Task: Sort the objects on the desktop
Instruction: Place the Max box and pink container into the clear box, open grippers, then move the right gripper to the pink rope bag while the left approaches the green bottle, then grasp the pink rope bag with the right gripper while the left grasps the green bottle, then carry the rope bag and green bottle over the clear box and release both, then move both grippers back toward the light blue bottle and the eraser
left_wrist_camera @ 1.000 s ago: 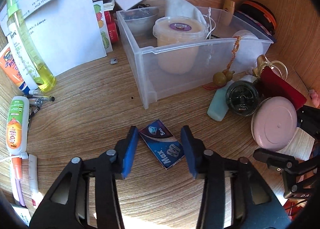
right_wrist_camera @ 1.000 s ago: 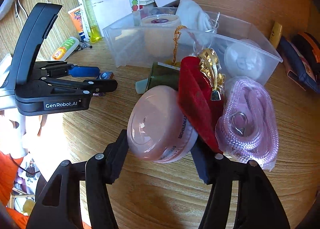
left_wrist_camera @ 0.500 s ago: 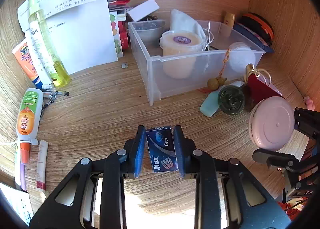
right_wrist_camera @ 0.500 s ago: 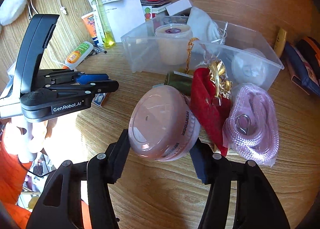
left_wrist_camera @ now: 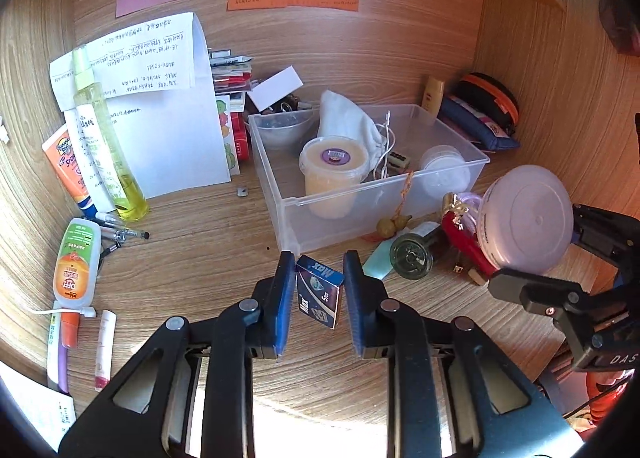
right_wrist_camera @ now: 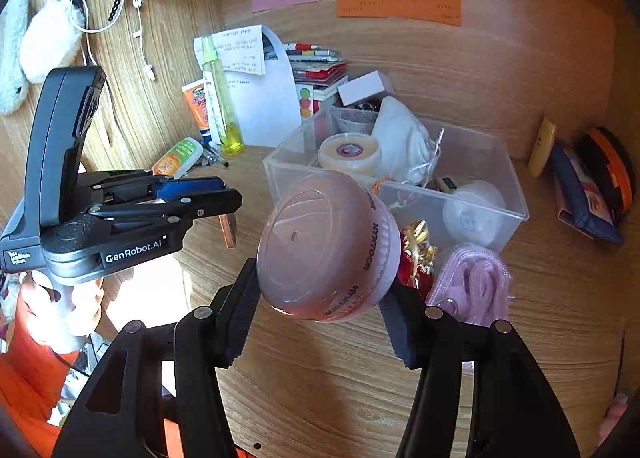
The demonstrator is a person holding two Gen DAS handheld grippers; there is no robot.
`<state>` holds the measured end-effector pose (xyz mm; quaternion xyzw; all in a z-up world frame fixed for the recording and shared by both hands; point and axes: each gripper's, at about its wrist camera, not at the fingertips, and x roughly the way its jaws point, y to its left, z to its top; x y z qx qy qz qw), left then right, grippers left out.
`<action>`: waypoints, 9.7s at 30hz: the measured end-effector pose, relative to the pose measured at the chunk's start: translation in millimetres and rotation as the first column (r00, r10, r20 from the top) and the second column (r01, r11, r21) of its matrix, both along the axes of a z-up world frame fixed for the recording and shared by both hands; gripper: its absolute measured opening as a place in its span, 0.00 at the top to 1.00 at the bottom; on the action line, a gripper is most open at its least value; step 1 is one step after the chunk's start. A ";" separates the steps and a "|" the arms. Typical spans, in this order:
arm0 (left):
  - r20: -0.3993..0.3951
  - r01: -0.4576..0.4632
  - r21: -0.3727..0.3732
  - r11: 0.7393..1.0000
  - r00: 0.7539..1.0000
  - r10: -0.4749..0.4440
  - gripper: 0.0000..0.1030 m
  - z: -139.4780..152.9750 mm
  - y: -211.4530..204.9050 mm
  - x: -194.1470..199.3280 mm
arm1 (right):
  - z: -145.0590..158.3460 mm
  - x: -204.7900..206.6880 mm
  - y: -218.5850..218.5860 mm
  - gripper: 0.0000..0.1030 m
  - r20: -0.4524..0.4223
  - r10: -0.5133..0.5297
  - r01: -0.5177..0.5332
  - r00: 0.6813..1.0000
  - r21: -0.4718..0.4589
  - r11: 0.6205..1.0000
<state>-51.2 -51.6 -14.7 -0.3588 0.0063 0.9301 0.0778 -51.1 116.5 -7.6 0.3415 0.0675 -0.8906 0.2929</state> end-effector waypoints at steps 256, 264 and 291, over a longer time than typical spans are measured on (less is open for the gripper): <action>0.032 0.003 -0.003 1.000 0.999 -0.003 0.51 -2.7 19.0 -137.8 | -19.1 -176.3 4.3 0.28 -0.045 -0.152 0.158 0.987 0.189 0.969; -0.021 -0.004 -0.017 1.000 1.000 0.004 0.39 14.7 26.0 -115.8 | 4.1 -157.7 6.0 0.20 -0.086 -0.145 0.158 0.986 0.168 0.973; 0.080 0.091 -0.052 0.994 0.993 -0.087 0.28 -25.5 44.9 -48.7 | -23.5 -82.5 47.1 0.19 0.005 -0.154 0.150 0.988 0.194 0.969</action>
